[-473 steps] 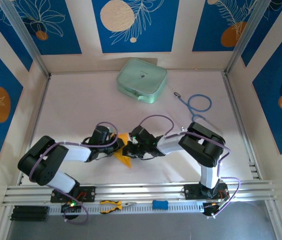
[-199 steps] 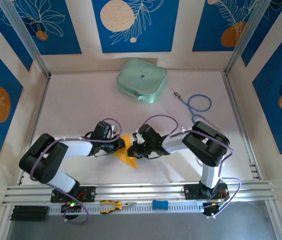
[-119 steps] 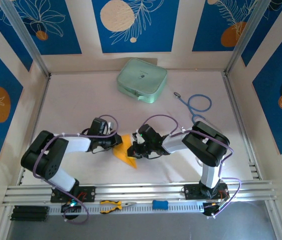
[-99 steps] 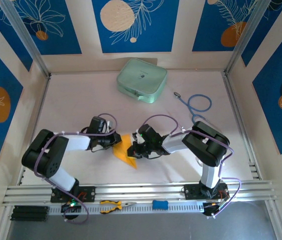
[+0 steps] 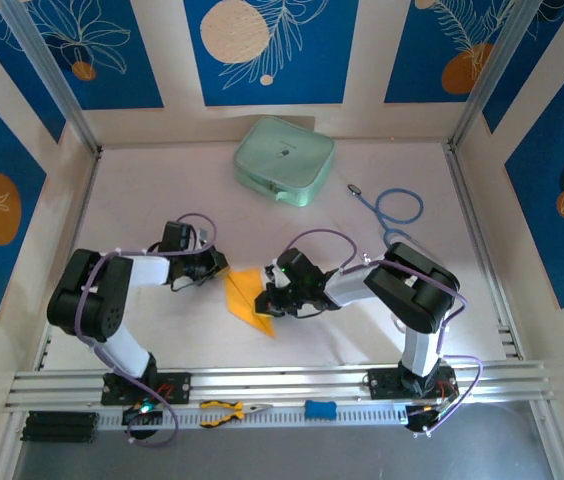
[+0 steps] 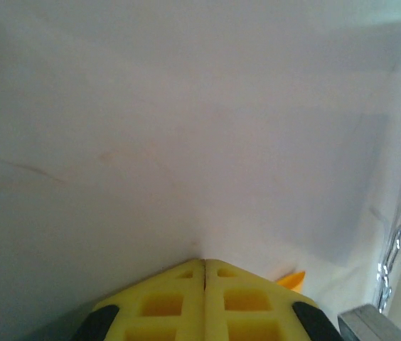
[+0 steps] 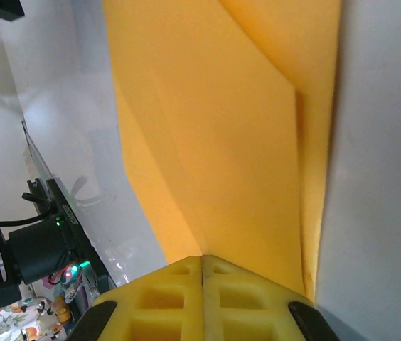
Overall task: Fold a paper plane with a square sheet of paper (pick it up from the middle)
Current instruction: Perform the fourth fold on the wing at the bottom-center of the table.
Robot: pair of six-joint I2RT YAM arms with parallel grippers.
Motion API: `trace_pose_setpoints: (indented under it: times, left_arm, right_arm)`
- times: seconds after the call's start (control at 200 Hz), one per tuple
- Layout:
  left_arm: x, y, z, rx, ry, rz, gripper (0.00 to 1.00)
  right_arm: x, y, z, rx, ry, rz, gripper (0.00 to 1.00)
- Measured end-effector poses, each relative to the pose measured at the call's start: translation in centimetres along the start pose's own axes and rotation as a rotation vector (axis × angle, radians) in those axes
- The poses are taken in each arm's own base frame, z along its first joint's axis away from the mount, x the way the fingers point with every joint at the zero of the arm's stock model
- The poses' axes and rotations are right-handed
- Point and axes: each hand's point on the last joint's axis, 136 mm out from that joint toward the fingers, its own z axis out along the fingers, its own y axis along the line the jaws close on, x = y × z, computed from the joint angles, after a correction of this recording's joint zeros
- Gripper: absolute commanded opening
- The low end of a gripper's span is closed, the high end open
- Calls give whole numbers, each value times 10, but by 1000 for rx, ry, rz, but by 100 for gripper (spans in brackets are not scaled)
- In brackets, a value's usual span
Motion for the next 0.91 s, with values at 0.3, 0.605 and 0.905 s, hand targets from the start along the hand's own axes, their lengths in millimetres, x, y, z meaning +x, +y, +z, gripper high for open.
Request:
trace_pose_setpoints:
  times: [0.3,0.605,0.905]
  left_arm:
    - [-7,-34,-31,60,-72,58,5]
    - [64,-57,-15,87,73,193,4]
    - [80,-22,14,1,140,156,2]
  right_arm:
    - [0,0,0,0,3,1,3]
    - [0,0,0,2,3,4,2]
    - [-3,0,-2,8,12,16,4]
